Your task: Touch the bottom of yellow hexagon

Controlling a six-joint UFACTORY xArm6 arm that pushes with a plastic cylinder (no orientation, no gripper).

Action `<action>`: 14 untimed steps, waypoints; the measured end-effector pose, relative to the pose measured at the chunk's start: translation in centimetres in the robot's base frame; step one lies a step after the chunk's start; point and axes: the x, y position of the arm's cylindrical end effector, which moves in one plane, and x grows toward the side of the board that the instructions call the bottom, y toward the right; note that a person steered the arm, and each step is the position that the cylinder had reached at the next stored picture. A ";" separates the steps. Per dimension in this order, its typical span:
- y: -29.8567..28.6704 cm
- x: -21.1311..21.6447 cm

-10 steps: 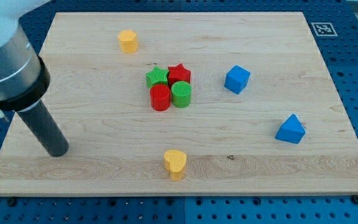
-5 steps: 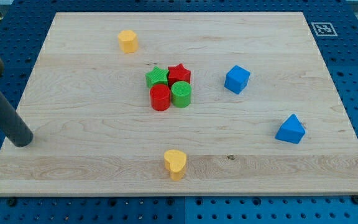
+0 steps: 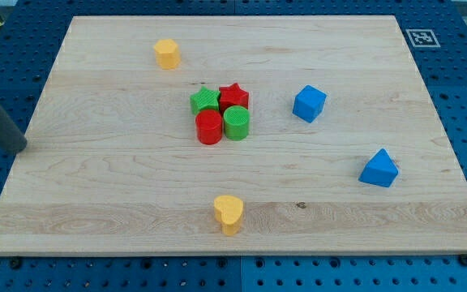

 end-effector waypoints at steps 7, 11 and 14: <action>3.2 -14.3; 11.7 -16.2; 17.1 -11.0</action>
